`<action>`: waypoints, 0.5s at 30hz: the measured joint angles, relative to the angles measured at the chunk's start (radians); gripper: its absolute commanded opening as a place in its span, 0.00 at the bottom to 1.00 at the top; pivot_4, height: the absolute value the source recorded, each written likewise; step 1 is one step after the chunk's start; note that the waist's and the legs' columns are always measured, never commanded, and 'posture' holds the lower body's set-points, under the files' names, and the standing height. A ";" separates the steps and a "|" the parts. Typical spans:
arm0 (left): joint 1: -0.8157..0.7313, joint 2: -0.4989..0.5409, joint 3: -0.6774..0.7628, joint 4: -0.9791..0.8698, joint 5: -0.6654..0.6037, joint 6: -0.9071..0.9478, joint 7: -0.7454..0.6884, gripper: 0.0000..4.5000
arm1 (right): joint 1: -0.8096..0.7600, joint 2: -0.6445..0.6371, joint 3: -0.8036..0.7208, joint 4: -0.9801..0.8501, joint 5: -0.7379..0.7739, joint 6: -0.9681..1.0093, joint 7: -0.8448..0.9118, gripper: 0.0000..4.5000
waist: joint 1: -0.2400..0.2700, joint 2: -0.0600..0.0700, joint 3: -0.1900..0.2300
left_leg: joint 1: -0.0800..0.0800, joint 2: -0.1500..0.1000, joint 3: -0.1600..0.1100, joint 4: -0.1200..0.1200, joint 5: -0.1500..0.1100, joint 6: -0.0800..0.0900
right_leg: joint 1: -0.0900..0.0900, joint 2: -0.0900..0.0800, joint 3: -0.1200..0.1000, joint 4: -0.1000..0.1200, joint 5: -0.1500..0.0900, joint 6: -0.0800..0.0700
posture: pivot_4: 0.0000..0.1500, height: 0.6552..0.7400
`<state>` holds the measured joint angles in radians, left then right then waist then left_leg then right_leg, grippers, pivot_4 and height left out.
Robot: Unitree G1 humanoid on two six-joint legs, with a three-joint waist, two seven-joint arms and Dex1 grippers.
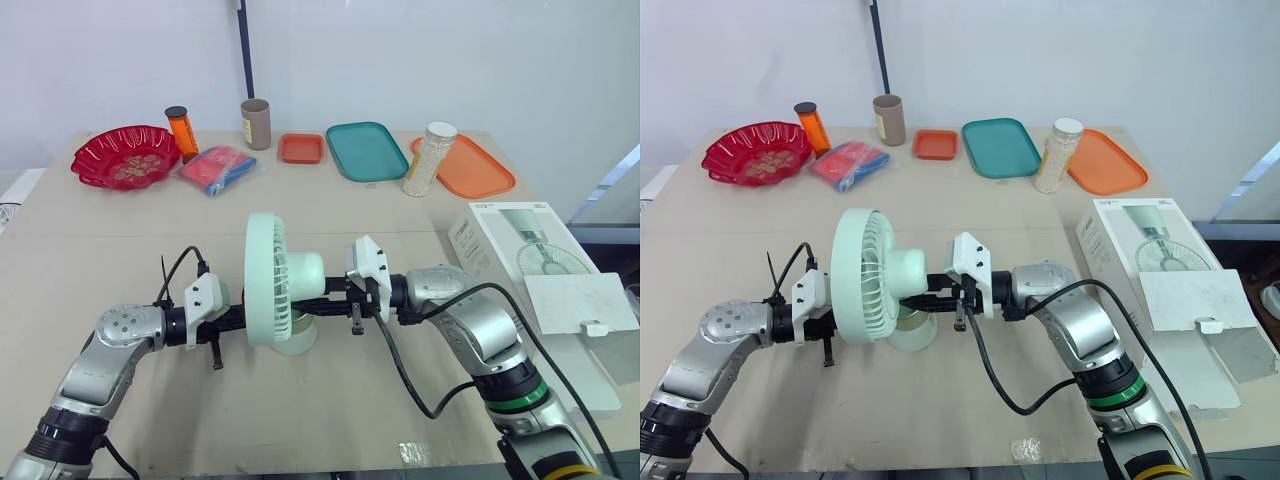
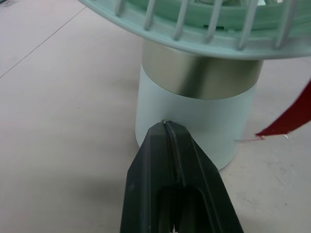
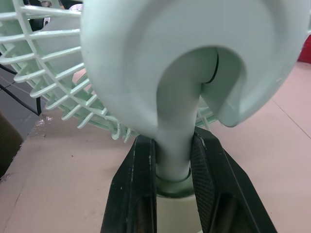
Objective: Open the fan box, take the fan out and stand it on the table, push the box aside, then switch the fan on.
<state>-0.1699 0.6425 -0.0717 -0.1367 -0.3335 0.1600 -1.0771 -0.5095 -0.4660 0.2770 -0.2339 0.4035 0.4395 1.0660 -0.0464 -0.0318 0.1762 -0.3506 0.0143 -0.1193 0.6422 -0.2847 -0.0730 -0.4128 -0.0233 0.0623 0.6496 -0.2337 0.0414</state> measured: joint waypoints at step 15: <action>0.001 -0.001 -0.001 0.000 0.000 0.002 0.000 0.00 | 0.000 0.001 0.001 -0.006 -0.002 0.013 -0.012 0.09 | 0.000 0.000 0.000 | 0.001 0.000 -0.001 0.000 0.000 0.000 | 0.001 0.000 0.000 0.000 0.000 0.000 | 1.00 1.00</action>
<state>-0.1693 0.6416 -0.0727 -0.1368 -0.3336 0.1619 -1.0771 -0.5093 -0.4648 0.2777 -0.2404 0.4014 0.4524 1.0543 -0.0461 -0.0317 0.1762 -0.3498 0.0140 -0.1200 0.6423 -0.2848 -0.0729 -0.4115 -0.0235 0.0618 0.6494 -0.2338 0.0417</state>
